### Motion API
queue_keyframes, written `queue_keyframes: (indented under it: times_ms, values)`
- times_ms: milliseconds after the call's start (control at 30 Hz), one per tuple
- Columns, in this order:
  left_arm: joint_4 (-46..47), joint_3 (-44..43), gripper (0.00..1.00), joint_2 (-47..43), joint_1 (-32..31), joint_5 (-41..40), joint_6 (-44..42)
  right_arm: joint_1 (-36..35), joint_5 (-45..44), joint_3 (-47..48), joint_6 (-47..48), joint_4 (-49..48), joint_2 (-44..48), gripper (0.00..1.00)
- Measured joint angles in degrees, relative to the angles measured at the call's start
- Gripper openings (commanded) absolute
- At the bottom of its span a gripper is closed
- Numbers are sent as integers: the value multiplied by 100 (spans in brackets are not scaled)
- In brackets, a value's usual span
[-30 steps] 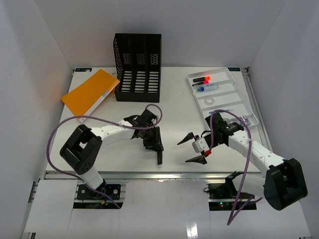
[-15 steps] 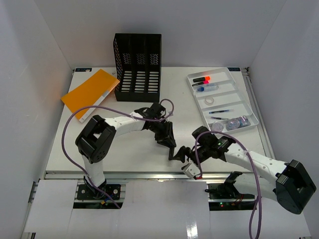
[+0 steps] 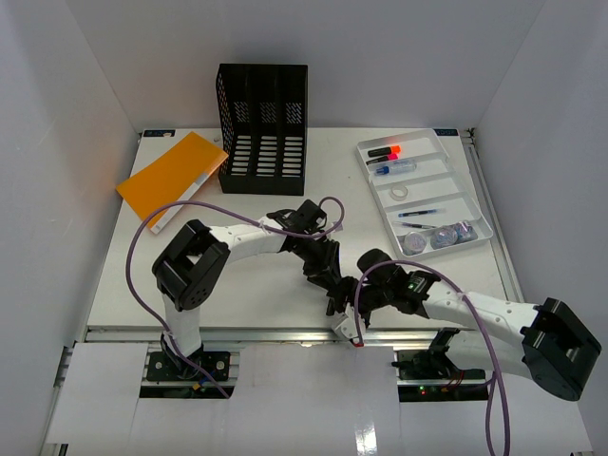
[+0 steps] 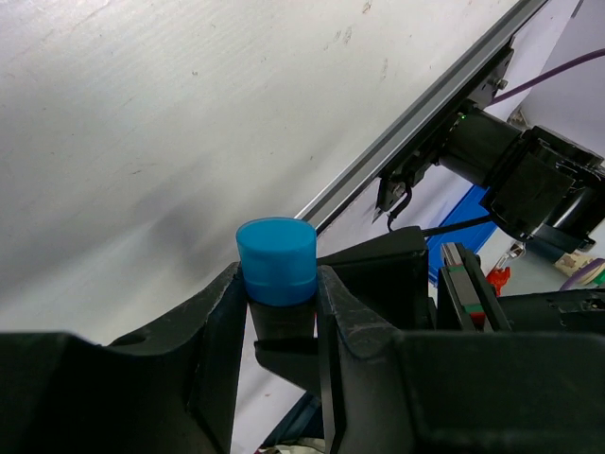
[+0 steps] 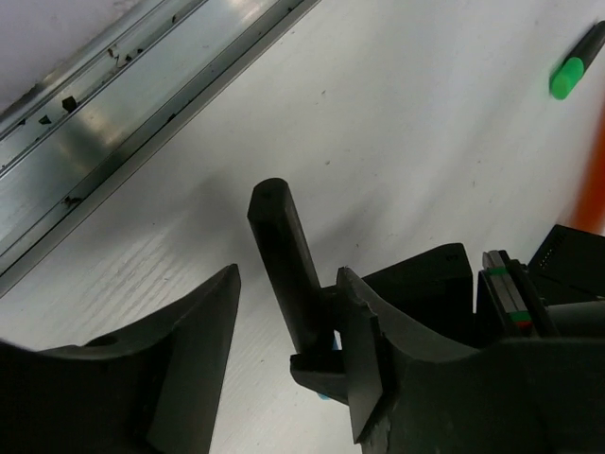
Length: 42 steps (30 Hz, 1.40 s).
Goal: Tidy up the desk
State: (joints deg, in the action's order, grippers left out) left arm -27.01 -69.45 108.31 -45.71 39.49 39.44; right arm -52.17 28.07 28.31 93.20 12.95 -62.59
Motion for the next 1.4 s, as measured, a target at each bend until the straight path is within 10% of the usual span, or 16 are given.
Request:
queue_keyframes:
  times_ms: [267,633,900,1400]
  values:
    - [-41,-4,12,2,-2,19,-77,-107,-188,-2,111,-140,-106,21]
    - [-39,-4,69,-5,-10,54,-81,-147,-174,56,186,-54,-155,10]
    - [239,-2,80,-608,167,-238,-64,-148,-96,56,188,339,-92,8]
    - [236,1343,98,-4308,1415,-3501,-491,1588,25,1097,-2542,-332,-142,8]
